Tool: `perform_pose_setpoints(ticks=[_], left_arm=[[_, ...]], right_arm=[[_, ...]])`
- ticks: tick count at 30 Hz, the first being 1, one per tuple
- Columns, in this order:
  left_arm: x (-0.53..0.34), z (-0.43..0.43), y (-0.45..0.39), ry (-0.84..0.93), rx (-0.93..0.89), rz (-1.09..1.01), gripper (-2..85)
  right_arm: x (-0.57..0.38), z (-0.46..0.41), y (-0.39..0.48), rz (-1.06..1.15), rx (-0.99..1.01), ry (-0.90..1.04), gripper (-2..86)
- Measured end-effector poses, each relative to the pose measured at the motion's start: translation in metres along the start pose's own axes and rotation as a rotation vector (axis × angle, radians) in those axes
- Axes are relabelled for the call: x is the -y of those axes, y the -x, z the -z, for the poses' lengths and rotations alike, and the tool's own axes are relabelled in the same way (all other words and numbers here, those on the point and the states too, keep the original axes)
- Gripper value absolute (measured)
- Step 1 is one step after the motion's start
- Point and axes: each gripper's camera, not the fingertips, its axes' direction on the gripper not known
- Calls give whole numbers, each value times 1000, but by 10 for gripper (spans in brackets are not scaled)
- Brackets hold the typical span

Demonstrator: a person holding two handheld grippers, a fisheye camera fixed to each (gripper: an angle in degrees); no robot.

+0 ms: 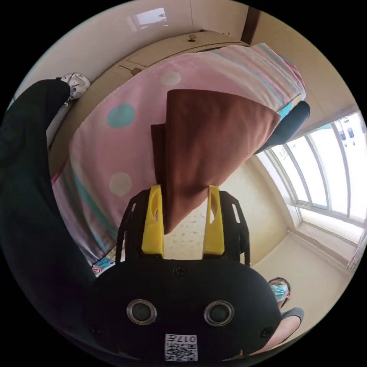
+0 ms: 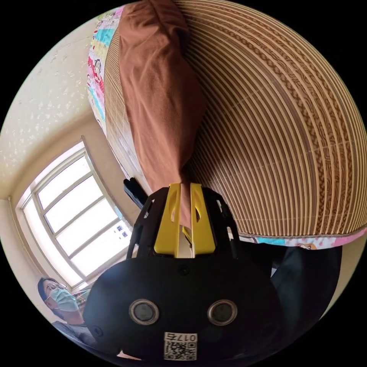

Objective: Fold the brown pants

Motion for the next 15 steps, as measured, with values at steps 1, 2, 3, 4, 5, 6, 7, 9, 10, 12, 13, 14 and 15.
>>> perform_pose_setpoints(ticks=[1,2,3,4,5,6,7,9,10,12,13,14,15], left_arm=[[4,7,6,29,-21,-16,153],[6,12,10,40,-60,-16,150],[10,22,21,38,-152,23,146],[11,33,27,-1,-246,50,146],[11,38,27,-28,-291,48,140],[14,49,22,-77,-353,27,127],[18,56,10,-90,-325,8,108],[29,60,-14,-39,-179,-19,68],[37,60,-32,-7,-96,-45,39],[48,59,-59,28,-29,-90,11],[53,59,-76,40,1,-116,4],[54,60,-85,42,12,-131,2],[55,63,-104,44,17,-172,-1]], right_arm=[[-2,0,0,-15,5,2,26],[-5,-1,1,-36,5,-2,25],[-7,-1,1,-46,8,-5,24],[-10,-2,2,-69,20,-17,23],[-14,-3,5,-94,36,-41,20],[-17,-4,7,-106,44,-57,19],[-23,-6,14,-117,60,-95,16],[-29,-14,31,-92,82,-135,11],[-30,-25,45,-69,84,-130,10],[-32,-46,69,-23,62,-116,7],[-33,-61,88,23,44,-103,7],[-34,-79,109,83,23,-80,6],[-34,-89,120,119,10,-62,6]])
